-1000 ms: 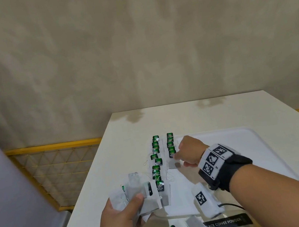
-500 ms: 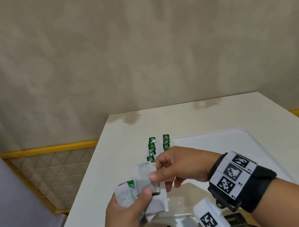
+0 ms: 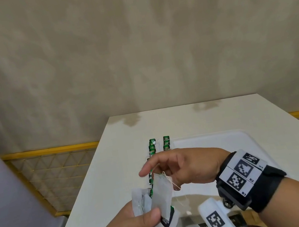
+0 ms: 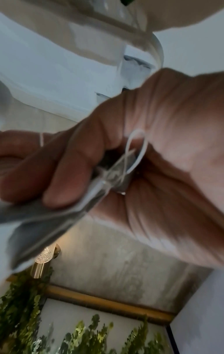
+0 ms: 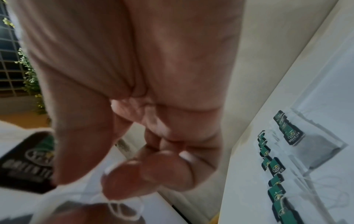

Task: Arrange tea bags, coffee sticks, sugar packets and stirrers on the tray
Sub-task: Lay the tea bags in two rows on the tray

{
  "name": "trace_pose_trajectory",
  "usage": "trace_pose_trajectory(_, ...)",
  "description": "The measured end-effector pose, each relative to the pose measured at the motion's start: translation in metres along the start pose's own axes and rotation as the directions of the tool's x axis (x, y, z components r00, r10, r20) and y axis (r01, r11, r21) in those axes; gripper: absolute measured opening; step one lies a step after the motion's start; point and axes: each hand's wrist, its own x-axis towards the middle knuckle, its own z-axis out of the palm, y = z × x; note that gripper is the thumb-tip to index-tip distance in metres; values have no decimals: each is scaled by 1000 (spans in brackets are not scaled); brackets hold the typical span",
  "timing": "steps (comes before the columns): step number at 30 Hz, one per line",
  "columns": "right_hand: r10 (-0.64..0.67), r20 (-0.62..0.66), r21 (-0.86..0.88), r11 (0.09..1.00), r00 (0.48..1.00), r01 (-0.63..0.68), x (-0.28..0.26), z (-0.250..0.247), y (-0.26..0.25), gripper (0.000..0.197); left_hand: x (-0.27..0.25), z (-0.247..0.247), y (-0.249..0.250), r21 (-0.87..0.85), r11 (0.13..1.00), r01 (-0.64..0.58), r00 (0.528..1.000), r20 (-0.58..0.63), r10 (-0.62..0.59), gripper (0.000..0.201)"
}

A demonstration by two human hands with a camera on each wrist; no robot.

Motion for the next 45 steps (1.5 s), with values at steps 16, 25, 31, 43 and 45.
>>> trace_pose_trajectory(16, 259, -641, -18, 936, 723, -351, 2, -50, 26, 10, 17, -27, -11, 317, 947, -41, 774, -590, 231, 32)
trace_pose_trajectory(25, 391, -790, -206, 557, 473, -805, 26, -63, 60, 17, 13, -29, -13, 304, 952, -15, 723, -655, 221, 48)
trace_pose_trajectory(31, 376, -812, -259, 452, 446, -853, 39, -61, 68, 33, 15, -35, -16, 313, 950, -11, 705, -671, 230, 32)
trace_pose_trajectory(43, 373, -820, -175, 557, 433, -812, 39, -64, 73, 40, 18, -37, -19, 312, 950, -17, 716, -659, 229, 31)
trace_pose_trajectory(45, 377, -823, -157, 568, 425, -808, 38, -64, 73, 47, 18, -35, -18, 297, 954, -33, 722, -653, 228, 28)
